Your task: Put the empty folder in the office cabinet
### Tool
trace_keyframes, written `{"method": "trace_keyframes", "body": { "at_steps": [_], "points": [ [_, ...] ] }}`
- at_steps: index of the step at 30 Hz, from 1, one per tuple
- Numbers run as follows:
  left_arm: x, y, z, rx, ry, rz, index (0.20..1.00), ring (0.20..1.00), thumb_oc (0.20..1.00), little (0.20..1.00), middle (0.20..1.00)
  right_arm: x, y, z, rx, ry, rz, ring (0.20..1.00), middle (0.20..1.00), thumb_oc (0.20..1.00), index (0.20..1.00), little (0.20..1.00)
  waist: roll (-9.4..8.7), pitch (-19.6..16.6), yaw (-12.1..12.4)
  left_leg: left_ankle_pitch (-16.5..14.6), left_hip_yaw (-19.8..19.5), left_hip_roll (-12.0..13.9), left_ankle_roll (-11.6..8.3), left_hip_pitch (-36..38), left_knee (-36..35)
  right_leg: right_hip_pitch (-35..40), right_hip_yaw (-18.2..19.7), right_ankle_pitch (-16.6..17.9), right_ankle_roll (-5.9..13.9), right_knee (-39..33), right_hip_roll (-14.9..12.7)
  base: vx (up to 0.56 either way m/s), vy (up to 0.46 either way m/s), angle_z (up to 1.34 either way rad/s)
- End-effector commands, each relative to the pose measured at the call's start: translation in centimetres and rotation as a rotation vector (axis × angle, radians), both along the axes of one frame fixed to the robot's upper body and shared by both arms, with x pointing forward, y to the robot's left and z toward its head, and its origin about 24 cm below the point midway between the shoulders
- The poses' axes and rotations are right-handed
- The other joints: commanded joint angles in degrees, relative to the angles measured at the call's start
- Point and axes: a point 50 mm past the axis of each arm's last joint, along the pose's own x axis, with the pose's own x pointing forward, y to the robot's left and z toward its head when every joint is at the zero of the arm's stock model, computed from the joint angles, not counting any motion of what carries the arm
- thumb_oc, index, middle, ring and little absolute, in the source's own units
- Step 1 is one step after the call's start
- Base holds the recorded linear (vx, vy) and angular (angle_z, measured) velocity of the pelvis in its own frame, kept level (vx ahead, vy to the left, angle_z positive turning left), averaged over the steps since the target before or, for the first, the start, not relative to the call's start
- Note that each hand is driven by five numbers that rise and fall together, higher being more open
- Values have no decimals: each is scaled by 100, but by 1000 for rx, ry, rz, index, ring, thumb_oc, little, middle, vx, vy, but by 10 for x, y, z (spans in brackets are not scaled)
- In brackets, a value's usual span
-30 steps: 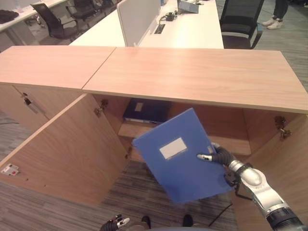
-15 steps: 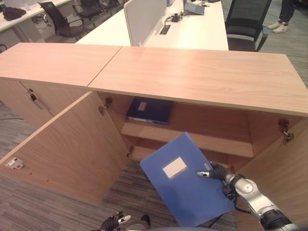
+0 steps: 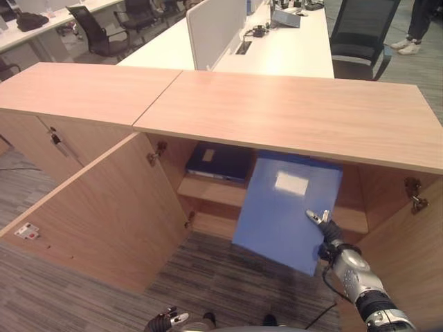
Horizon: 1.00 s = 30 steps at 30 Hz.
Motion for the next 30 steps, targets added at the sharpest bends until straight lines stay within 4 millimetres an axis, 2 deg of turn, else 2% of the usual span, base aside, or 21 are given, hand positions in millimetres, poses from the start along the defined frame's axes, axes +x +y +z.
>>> {"method": "trace_keyframes", "body": {
  "at_steps": [1,6,11,15,17,21,23,24,26,28,30],
  "points": [
    [2,16,3,70,7,-57,1000,1000,1000,1000,1000,33,1,34,194,-257,-209,200,200,200,200,200,-263,-155,108,-509,-62,85,-167,-230,782,297,65,-985,252,365,-215,0,0,0],
    [2,15,3,80,12,-44,1000,1000,1000,1000,1000,36,4,36,316,-302,-331,200,200,200,200,200,-242,-170,113,-519,-61,86,-168,-220,778,303,79,-987,252,355,-212,0,0,0],
    [6,10,2,91,-2,-19,1000,1000,1000,1000,1000,46,22,41,504,-344,-443,200,200,200,200,200,-201,-162,126,-533,-65,74,-170,-222,787,294,95,-985,253,353,-214,0,0,0],
    [8,9,3,93,-9,-12,1000,1000,1000,1000,1000,51,22,46,573,-375,-506,200,200,200,200,200,-181,-149,139,-536,-80,67,-175,-223,772,281,95,-989,257,351,-208,0,0,0],
    [30,-5,7,48,-88,-8,1000,1000,1000,1000,1000,59,31,50,628,-361,-539,200,200,200,200,200,-191,-136,139,-543,-92,66,-180,-246,779,264,91,-992,259,358,-208,2,-18,1],
    [23,-9,3,60,-47,0,1000,1000,1000,1000,1000,70,20,63,626,-385,-586,200,200,200,200,200,-168,-87,169,-547,-102,71,-187,-276,786,224,74,-1001,255,375,-197,-10,-26,1],
    [19,-12,1,57,-31,-20,1000,1000,1000,1000,1000,79,12,77,628,-418,-618,200,200,200,200,200,-110,-4,208,-504,-103,87,-267,-435,927,172,57,-1031,240,373,-202,-76,-23,2],
    [24,-14,1,54,-41,-28,1000,1000,1000,1000,1000,83,9,84,631,-438,-628,200,200,200,200,200,-105,69,224,-452,-113,65,-325,-639,1147,159,37,-1036,221,368,-222,-146,-20,6],
    [34,-21,3,47,-71,-48,1000,1000,1000,1000,1000,97,-3,109,642,-493,-671,200,200,200,200,200,-91,277,300,-88,-275,23,-527,-1443,2015,79,-63,-1062,163,381,-306,-145,-5,22],
    [37,-24,4,46,-80,-59,1000,1000,1000,1000,1000,103,-14,128,629,-530,-694,200,200,200,200,200,-43,319,316,-50,-245,95,-485,-1671,1924,89,-136,-1120,181,407,-335,24,45,28],
    [39,-29,3,41,-80,-81,1000,1000,1000,1000,1000,107,-21,141,622,-556,-710,200,200,200,200,200,6,324,376,-9,-233,83,-373,-1806,1457,93,-145,-1149,221,397,-321,97,52,24]
  ]
}}
